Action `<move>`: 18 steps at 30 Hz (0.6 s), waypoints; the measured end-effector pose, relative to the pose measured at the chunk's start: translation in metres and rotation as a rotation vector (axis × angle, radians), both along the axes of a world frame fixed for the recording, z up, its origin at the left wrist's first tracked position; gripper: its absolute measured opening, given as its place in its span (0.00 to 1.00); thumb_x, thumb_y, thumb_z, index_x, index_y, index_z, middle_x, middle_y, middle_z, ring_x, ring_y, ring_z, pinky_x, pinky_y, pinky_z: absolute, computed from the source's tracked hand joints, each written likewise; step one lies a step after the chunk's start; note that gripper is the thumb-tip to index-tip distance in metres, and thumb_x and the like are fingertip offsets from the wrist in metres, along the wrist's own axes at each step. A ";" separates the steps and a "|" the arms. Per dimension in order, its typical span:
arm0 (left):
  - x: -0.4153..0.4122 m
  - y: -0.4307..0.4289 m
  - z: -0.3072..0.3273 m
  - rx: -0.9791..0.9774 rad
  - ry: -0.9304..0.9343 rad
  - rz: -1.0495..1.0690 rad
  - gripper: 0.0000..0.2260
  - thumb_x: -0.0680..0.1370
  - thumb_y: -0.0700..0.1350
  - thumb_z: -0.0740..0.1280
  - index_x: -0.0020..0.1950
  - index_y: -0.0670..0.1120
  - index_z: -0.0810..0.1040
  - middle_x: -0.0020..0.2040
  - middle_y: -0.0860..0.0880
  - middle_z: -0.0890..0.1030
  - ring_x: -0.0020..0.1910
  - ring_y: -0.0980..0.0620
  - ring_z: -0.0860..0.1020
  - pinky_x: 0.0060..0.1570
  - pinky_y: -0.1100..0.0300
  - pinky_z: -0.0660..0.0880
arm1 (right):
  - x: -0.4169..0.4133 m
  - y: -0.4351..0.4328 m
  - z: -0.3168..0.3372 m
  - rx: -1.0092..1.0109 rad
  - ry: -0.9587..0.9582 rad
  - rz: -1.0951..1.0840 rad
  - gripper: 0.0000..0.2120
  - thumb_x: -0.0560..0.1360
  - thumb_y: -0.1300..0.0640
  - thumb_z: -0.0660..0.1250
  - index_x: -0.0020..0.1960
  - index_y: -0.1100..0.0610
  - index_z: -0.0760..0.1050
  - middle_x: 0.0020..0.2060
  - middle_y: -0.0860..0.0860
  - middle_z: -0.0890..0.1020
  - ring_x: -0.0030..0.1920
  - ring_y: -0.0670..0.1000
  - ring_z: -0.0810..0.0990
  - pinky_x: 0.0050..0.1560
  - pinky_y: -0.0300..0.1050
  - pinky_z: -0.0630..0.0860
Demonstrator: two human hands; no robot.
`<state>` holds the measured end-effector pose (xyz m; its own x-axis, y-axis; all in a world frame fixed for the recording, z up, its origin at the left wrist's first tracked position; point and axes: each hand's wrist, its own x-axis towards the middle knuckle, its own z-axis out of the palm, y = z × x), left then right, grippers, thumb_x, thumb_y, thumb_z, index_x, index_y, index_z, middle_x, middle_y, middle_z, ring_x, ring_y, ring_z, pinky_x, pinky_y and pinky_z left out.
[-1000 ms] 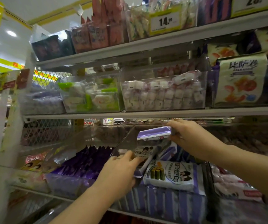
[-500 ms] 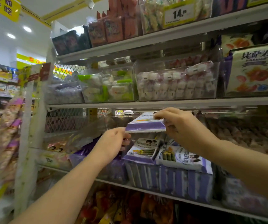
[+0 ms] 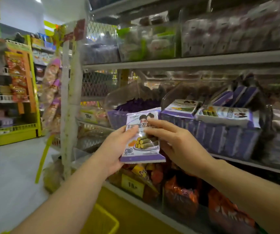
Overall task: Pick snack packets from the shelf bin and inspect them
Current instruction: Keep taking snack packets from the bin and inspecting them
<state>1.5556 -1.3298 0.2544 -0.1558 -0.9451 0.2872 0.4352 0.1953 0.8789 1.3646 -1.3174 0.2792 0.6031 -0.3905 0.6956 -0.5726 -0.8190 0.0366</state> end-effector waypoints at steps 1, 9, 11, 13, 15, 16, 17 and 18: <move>0.004 0.002 -0.012 -0.002 -0.026 0.062 0.13 0.74 0.46 0.67 0.57 0.44 0.80 0.51 0.40 0.85 0.45 0.43 0.85 0.40 0.50 0.82 | 0.006 -0.002 -0.012 0.042 -0.039 0.025 0.26 0.75 0.72 0.64 0.69 0.53 0.73 0.72 0.47 0.68 0.70 0.48 0.70 0.67 0.42 0.71; 0.029 0.018 -0.099 -0.006 -0.183 0.236 0.19 0.71 0.47 0.70 0.61 0.51 0.74 0.54 0.47 0.85 0.51 0.43 0.84 0.47 0.47 0.81 | 0.064 -0.020 -0.096 1.079 -0.937 0.254 0.14 0.78 0.51 0.64 0.58 0.58 0.78 0.51 0.54 0.85 0.52 0.52 0.84 0.48 0.45 0.82; 0.029 0.018 -0.116 -0.010 -0.264 0.291 0.18 0.74 0.44 0.70 0.63 0.54 0.72 0.55 0.50 0.84 0.52 0.46 0.84 0.50 0.46 0.81 | 0.075 -0.026 -0.113 1.231 -1.068 0.301 0.17 0.78 0.49 0.64 0.54 0.62 0.81 0.49 0.60 0.85 0.51 0.62 0.83 0.54 0.58 0.80; 0.028 0.016 -0.128 -0.008 -0.290 0.346 0.17 0.77 0.40 0.69 0.62 0.56 0.71 0.54 0.53 0.84 0.52 0.49 0.84 0.51 0.48 0.81 | 0.083 -0.031 -0.128 1.303 -1.128 0.323 0.16 0.78 0.48 0.64 0.53 0.59 0.82 0.49 0.61 0.85 0.51 0.62 0.84 0.55 0.61 0.79; 0.026 0.012 -0.133 0.010 -0.311 0.376 0.17 0.78 0.38 0.67 0.62 0.57 0.72 0.53 0.54 0.84 0.51 0.51 0.84 0.49 0.50 0.81 | 0.087 -0.038 -0.141 1.361 -1.182 0.336 0.16 0.77 0.49 0.64 0.55 0.60 0.82 0.50 0.62 0.84 0.52 0.63 0.83 0.58 0.64 0.77; 0.025 0.011 -0.136 0.023 -0.312 0.392 0.16 0.79 0.38 0.67 0.62 0.56 0.72 0.53 0.53 0.84 0.51 0.51 0.84 0.49 0.50 0.81 | 0.089 -0.041 -0.145 1.387 -1.213 0.347 0.17 0.76 0.50 0.65 0.55 0.61 0.81 0.51 0.63 0.84 0.53 0.64 0.83 0.59 0.64 0.76; 0.023 0.009 -0.138 0.038 -0.303 0.413 0.15 0.79 0.38 0.66 0.62 0.54 0.73 0.54 0.51 0.84 0.51 0.50 0.84 0.50 0.50 0.81 | 0.089 -0.043 -0.149 1.409 -1.235 0.364 0.17 0.74 0.50 0.66 0.54 0.62 0.82 0.51 0.63 0.84 0.53 0.64 0.83 0.59 0.64 0.76; 0.022 0.008 -0.139 0.057 -0.283 0.437 0.13 0.79 0.40 0.66 0.62 0.52 0.74 0.54 0.50 0.84 0.50 0.50 0.84 0.50 0.50 0.81 | 0.089 -0.045 -0.152 1.425 -1.239 0.377 0.17 0.72 0.50 0.68 0.52 0.61 0.82 0.51 0.64 0.84 0.52 0.63 0.83 0.59 0.63 0.77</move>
